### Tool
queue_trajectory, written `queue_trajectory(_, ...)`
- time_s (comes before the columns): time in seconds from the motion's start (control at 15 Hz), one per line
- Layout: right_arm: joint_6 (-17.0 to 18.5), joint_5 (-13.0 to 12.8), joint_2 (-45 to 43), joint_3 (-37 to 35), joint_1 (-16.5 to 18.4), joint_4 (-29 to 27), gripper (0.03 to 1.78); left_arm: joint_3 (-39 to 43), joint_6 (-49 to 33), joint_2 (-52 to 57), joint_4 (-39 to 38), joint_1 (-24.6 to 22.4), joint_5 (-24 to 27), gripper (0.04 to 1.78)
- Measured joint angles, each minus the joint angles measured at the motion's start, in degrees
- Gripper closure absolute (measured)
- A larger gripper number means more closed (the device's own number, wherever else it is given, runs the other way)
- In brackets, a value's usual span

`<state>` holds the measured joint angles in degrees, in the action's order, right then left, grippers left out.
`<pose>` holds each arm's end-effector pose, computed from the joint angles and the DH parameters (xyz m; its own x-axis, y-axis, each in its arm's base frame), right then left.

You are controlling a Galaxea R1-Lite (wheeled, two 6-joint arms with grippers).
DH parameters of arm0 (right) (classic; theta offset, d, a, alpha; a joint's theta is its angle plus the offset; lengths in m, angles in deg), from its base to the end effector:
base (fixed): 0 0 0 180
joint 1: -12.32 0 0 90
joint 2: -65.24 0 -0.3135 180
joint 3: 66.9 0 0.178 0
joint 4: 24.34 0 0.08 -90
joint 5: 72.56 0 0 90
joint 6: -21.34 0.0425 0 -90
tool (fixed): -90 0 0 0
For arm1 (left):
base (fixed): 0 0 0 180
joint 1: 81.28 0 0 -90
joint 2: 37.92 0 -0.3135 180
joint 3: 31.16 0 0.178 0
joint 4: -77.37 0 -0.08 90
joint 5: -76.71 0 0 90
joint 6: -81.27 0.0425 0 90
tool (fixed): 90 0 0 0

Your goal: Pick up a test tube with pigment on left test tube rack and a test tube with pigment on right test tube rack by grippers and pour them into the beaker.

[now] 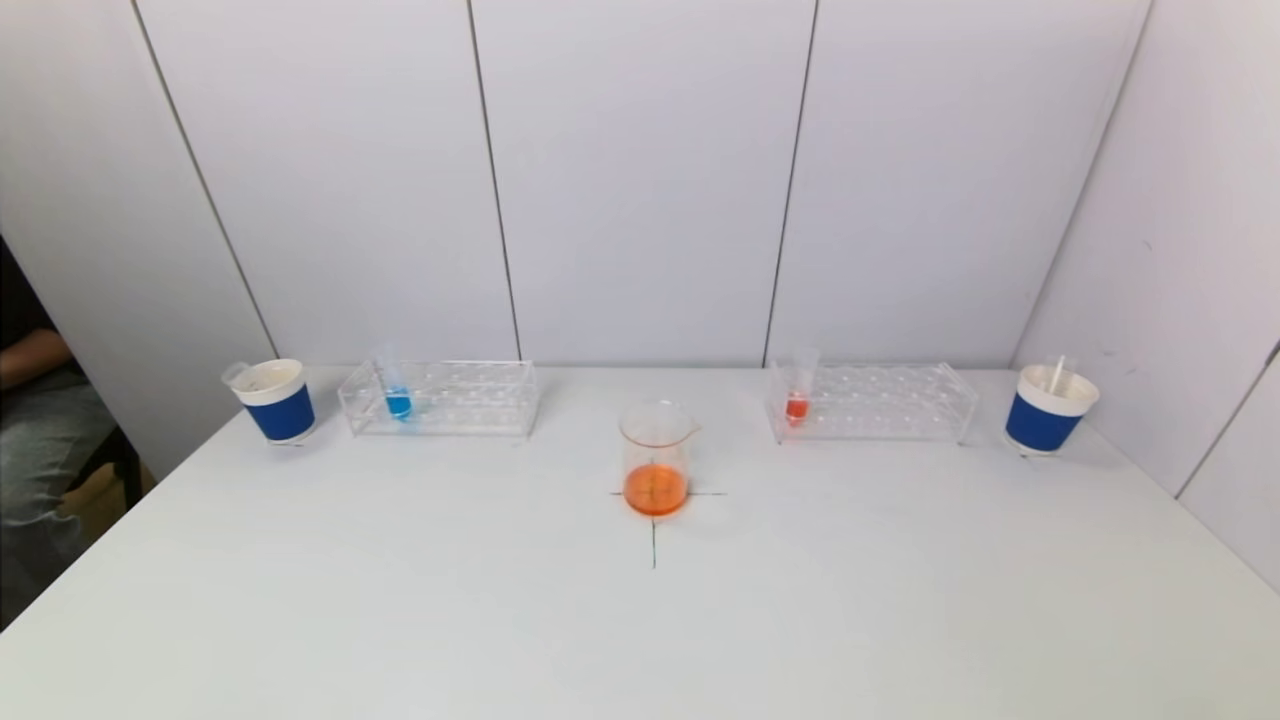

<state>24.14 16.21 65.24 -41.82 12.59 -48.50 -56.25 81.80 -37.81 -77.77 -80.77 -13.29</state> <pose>-0.0298 -0.0008 0.0774 0.9995 -0.0262 0.0161 0.0254 0.9985 0.0492 -0.0299 0.0003 0.0759 0.9999 -0.0089 0.0059 0.0088 0.9999 0.0092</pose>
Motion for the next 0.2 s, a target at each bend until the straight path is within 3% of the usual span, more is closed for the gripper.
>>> queue_trajectory(0.2,0.0,0.0,0.0,0.0,0.0,0.0,0.04,0.0,0.0,0.0,0.0,0.0,0.0,0.05)
